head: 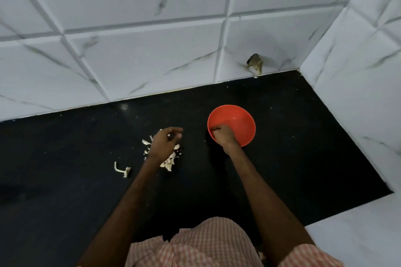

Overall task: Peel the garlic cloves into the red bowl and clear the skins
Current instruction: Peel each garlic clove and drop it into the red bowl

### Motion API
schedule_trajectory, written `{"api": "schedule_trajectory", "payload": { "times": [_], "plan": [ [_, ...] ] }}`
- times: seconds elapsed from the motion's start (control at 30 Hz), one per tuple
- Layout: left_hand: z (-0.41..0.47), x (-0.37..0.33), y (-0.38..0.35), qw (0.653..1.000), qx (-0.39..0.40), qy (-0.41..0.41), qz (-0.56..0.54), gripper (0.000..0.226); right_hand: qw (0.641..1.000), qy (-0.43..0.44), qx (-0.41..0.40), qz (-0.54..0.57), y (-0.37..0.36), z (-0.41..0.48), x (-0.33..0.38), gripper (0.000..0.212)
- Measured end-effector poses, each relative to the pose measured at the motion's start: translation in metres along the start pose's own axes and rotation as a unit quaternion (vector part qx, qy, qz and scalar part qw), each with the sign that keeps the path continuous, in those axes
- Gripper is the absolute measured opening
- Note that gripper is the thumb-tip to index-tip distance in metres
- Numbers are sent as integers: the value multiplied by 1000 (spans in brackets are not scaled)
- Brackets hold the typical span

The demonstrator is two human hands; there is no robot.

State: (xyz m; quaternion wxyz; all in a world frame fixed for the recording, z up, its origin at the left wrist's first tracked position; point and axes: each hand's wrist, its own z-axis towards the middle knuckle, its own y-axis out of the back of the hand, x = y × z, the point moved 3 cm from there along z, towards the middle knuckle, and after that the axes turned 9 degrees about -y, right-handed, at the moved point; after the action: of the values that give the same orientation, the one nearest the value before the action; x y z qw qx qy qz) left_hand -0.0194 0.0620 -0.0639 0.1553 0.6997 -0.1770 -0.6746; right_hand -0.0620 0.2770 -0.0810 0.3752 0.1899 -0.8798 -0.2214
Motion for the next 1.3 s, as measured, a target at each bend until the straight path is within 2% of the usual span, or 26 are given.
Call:
{"api": "schedule_trajectory", "payload": {
  "times": [0.17, 0.23, 0.3, 0.33, 0.4, 0.47, 0.5, 0.57, 0.67, 0.8, 0.87, 0.97, 1.1, 1.3],
  "plan": [
    [-14, 27, 31, 998, -34, 7, 60, 26, 998, 52, 8, -34, -20, -15, 0, 36],
    [-22, 40, 42, 993, -53, 19, 109, 27, 986, 100, -56, -119, -21, -23, 3, 35],
    [-29, 49, 49, 986, -50, 14, 161, 25, 946, 215, -176, -167, -26, -40, 13, 35],
    [-32, 53, 50, 983, -40, 10, 181, 23, 928, 281, -196, -146, -34, -50, 20, 34],
    [-38, 57, 49, 975, 0, 6, 220, 21, 911, 365, -127, -142, -60, -60, 30, 30],
    [-43, 60, 45, 967, 52, 14, 250, 24, 906, 353, -11, -232, -91, -61, 32, 27],
    [-46, 61, 43, 963, 76, 22, 257, 28, 899, 331, 16, -286, -102, -58, 28, 30],
    [-53, 63, 41, 959, 97, 32, 264, 34, 899, 309, 10, -309, -111, -51, 19, 36],
    [-57, 62, 43, 965, 46, 19, 256, 35, 920, 297, -6, -256, -111, -47, 9, 31],
    [-52, 53, 42, 977, -6, 3, 213, 30, 962, 252, -14, -99, -107, -51, 9, 17],
    [-49, 47, 36, 983, 7, -17, 182, 35, 970, 241, -2, -37, -108, -56, 8, 18],
    [-46, 39, 25, 987, 66, -26, 144, 43, 966, 257, 33, -7, -109, -65, 9, 17],
    [-42, 39, 18, 984, 80, -13, 157, 24, 959, 282, 28, -27, -106, -68, 18, 20],
    [-43, 39, 17, 971, 139, -4, 197, 35, 940, 316, -6, -131, -104, -70, 26, 25]
  ]
}}
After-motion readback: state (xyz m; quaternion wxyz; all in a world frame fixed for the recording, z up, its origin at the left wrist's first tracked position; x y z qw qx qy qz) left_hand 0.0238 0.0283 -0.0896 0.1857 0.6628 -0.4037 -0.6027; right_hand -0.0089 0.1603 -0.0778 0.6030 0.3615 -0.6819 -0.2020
